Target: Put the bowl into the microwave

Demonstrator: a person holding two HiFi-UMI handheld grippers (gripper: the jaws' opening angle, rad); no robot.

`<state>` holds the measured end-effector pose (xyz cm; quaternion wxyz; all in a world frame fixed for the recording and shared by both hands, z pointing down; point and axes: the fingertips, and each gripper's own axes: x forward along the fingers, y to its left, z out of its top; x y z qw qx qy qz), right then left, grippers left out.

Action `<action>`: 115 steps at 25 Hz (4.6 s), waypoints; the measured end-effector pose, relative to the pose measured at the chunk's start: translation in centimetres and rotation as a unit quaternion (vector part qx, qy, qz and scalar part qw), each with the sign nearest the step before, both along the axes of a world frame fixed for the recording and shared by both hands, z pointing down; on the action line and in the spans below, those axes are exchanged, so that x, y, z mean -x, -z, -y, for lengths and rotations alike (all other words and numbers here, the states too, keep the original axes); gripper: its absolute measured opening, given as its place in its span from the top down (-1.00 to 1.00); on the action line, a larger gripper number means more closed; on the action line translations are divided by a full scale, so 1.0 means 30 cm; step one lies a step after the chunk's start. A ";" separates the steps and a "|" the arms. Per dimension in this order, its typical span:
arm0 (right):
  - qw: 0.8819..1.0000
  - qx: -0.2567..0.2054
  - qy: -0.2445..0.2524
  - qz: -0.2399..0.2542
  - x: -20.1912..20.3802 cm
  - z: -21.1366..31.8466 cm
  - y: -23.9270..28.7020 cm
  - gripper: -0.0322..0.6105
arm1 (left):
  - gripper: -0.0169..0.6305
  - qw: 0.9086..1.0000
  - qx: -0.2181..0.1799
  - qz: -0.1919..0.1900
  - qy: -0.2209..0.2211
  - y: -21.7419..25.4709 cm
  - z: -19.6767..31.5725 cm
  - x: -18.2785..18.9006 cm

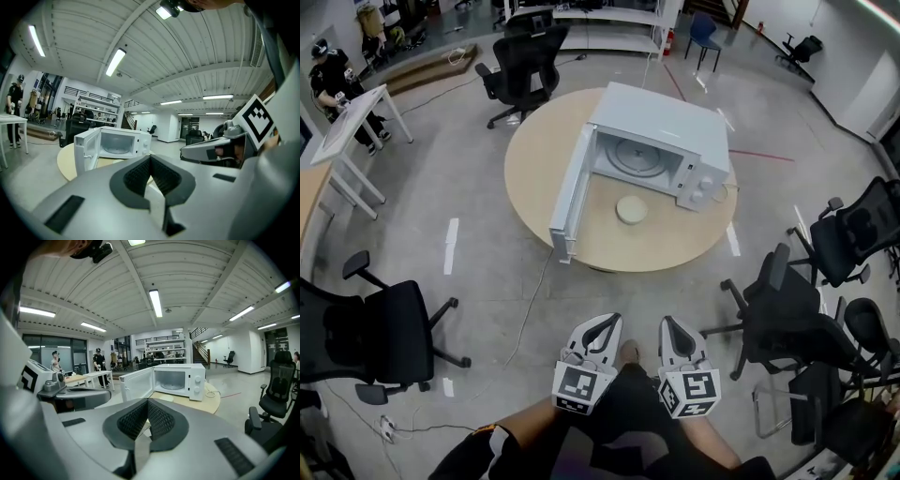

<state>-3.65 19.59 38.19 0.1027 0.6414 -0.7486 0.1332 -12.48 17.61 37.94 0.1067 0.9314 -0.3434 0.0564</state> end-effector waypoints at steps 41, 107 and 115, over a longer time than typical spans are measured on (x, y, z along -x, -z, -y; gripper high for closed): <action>0.989 -0.014 0.141 0.043 -0.402 0.431 -0.026 0.85 | 0.81 0.988 -0.011 0.046 0.150 -0.006 0.333 -0.383; 0.996 0.034 0.081 0.035 -0.362 0.928 -0.102 0.85 | 0.81 0.998 0.033 0.026 0.053 -0.080 0.851 -0.380; 0.997 0.037 0.068 0.027 -0.353 0.965 -0.093 0.85 | 0.81 0.998 0.036 0.014 0.039 -0.072 0.895 -0.372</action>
